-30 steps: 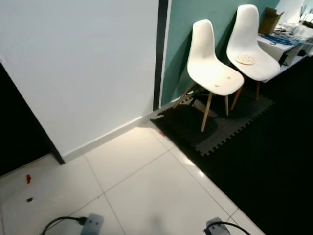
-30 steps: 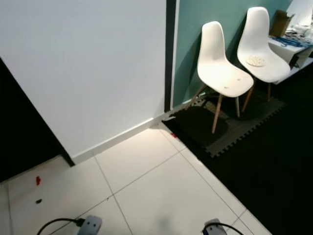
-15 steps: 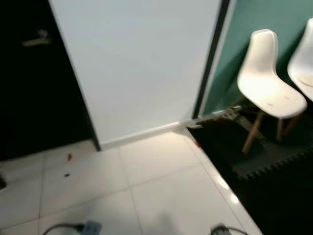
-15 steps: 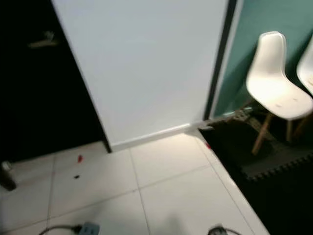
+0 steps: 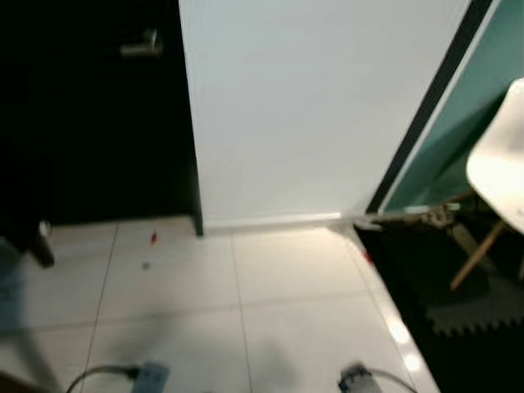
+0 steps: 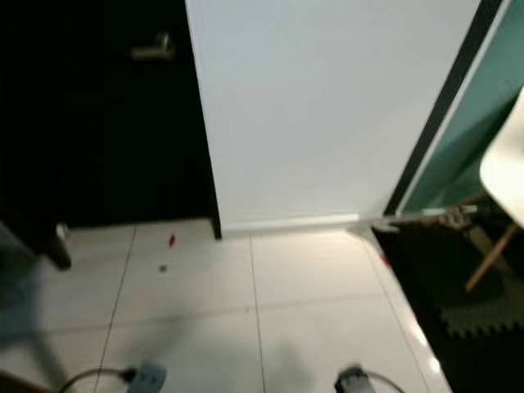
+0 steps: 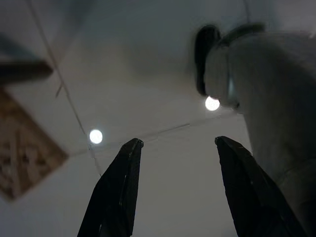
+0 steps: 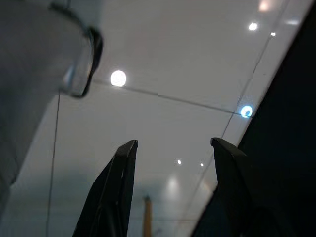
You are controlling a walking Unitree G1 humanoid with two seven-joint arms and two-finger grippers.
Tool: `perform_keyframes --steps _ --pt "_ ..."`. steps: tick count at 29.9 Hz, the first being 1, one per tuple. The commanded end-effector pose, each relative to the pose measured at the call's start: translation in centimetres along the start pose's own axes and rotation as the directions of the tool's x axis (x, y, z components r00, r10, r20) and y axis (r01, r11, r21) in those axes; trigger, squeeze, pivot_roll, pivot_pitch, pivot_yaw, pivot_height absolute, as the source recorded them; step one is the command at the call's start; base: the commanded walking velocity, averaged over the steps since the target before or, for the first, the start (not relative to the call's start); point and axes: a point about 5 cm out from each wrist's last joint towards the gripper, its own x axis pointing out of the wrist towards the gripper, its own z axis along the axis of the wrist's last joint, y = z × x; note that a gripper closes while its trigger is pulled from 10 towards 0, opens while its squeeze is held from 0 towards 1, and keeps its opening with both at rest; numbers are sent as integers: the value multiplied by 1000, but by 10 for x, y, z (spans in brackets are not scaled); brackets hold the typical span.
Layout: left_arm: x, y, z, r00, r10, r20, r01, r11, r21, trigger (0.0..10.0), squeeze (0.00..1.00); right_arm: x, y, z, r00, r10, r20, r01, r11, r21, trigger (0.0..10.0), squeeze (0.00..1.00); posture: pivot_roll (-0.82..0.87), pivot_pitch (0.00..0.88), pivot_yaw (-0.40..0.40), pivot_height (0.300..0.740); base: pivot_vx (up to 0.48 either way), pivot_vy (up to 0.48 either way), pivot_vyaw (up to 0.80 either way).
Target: Picking trash to rubbish bin
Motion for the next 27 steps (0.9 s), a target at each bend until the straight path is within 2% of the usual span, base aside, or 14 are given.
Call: perform_keyframes --steps 1,10,23,27 --pt "-1 0 -5 1000 -2 -18 2 1000 -7 10000 0 0 1 1 1000 5 2 -5 1000 3 10000 0 51 71 -14 740 0 0 769" --pt "-1 1 -5 1000 -2 -19 2 1000 -1 10000 0 0 -5 10 999 -21 32 21 1000 -4 10000 0 52 63 -16 740 0 0 769" --pt "0 0 -3 1000 -5 -16 5 1000 -4 10000 0 -2 -12 45 987 -21 162 12 998 58 10000 0 50 65 -15 740 0 0 769" --pt "0 -1 -4 1000 -7 -18 7 1000 -7 10000 0 -2 -14 49 984 -25 174 15 998 59 10000 0 50 65 -15 740 0 0 769"
